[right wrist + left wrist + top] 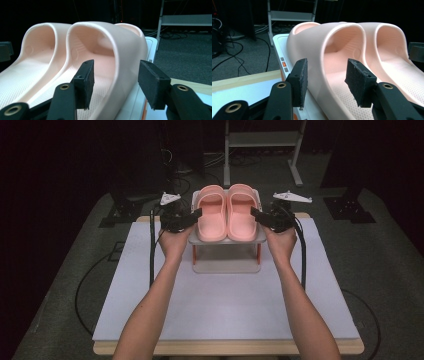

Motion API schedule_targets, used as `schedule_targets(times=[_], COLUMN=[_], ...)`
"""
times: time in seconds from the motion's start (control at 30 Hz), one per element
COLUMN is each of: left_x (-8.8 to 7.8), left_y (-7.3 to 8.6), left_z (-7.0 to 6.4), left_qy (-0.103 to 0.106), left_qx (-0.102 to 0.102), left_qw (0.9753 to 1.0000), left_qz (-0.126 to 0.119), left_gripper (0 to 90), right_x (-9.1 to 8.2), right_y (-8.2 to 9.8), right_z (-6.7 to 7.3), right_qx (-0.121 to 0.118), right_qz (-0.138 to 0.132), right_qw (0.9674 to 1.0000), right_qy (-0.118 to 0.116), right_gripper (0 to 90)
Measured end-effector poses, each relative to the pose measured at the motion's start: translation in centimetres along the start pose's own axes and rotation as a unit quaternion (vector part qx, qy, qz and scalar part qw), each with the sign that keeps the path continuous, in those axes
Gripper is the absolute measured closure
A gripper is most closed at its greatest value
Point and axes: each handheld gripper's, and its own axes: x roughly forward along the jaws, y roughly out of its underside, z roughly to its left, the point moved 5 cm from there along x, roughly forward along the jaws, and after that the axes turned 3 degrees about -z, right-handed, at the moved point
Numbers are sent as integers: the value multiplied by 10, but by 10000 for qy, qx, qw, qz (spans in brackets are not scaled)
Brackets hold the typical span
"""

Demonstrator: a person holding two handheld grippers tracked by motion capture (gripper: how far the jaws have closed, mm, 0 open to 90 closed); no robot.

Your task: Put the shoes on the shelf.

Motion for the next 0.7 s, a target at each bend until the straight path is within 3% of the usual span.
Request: schedule_targets(times=[0.5, 0.7], left_x=[-10, -14], left_y=[7, 10], left_z=[-7, -10], left_qy=[147, 216], left_qx=[72, 122], left_qw=[9999, 9996], left_qz=[-56, -102], left_gripper=[480, 480], right_x=[-16, -24], right_y=[7, 6], right_z=[2, 7], right_qx=[15, -105], right_qz=[0, -69], right_qw=[9999, 9996], right_qy=[-168, -250], right_gripper=[444, 439])
